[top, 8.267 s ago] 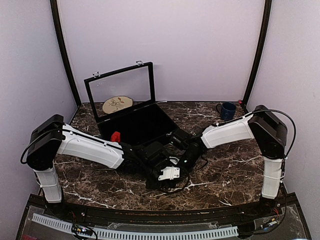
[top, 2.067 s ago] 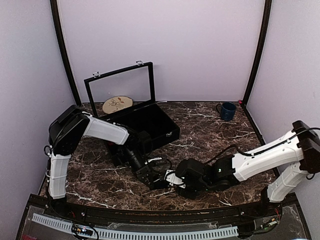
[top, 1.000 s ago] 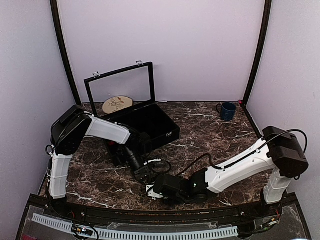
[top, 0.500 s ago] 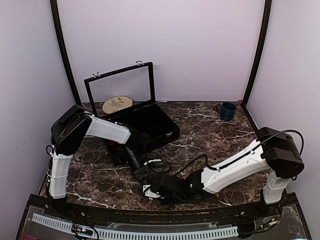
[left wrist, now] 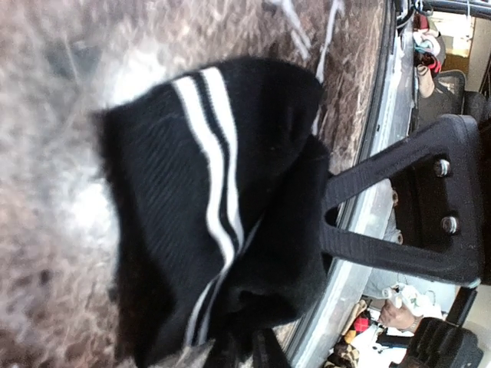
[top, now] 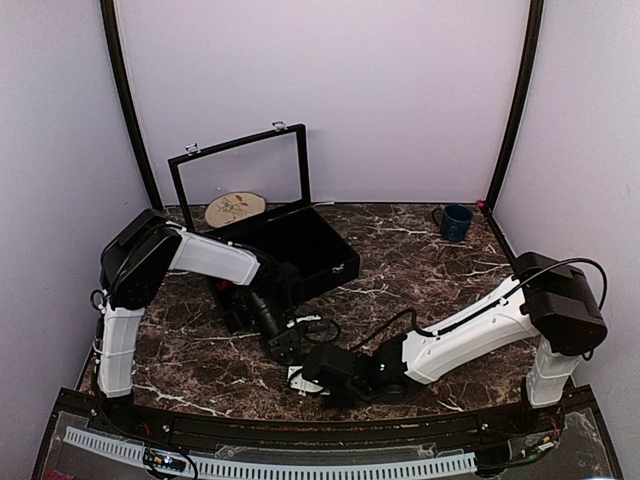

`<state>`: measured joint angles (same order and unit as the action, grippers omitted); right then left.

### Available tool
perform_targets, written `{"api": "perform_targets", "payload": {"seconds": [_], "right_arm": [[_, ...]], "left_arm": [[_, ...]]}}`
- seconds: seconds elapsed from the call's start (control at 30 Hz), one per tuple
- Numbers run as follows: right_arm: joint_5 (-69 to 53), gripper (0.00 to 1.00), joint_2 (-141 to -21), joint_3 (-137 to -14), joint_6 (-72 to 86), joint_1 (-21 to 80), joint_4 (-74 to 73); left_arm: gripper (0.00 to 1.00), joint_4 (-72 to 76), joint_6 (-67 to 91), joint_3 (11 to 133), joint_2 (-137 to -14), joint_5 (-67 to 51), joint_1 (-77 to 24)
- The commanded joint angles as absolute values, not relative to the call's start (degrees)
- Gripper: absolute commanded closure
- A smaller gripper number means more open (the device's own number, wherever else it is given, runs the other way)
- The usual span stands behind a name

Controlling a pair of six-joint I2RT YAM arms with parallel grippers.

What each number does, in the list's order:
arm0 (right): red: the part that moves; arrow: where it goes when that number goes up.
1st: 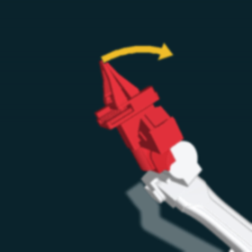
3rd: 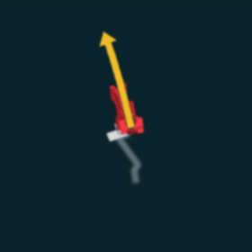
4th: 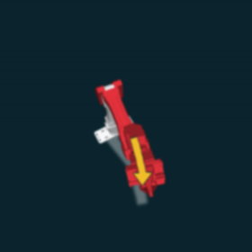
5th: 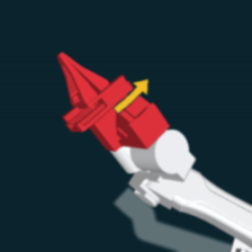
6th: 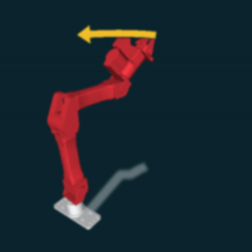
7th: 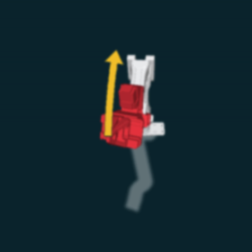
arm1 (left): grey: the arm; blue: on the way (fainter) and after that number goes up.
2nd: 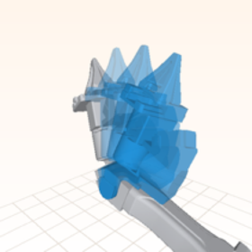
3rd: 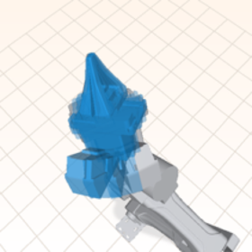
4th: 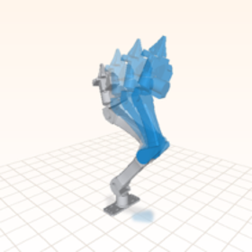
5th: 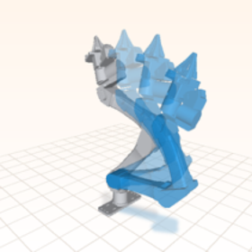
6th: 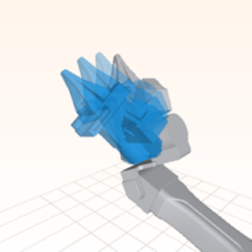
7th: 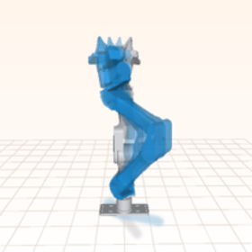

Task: Roll the socks
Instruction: Roll the sock at the center of the board.

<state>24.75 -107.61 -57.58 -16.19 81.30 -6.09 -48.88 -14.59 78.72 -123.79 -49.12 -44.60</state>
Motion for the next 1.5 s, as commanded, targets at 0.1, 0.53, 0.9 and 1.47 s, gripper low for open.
{"api": "perform_targets", "payload": {"seconds": [0.1, 0.53, 0.9, 1.47], "right_arm": [[19.15, 1.0, -106.89, -55.77, -10.82, 79.26, -12.11], [13.21, 1.0, -104.23, -55.06, -4.78, 76.12, -15.0], [0.52, 1.0, -103.2, -55.71, -0.44, 71.19, -16.57], [-23.69, 1.0, -107.57, -65.2, 2.93, 61.02, -25.6]], "left_arm": [[0.77, -42.92, -8.42, 77.33, -118.26, -38.73, -42.98], [0.66, -36.94, -2.56, 73.02, -112.39, -33.27, -42.89], [0.66, -24.29, 4.55, 62.9, -101.3, -26.18, -42.89], [0.66, -12.15, 8.36, 50.32, -88.61, -15.15, -46.38]]}}
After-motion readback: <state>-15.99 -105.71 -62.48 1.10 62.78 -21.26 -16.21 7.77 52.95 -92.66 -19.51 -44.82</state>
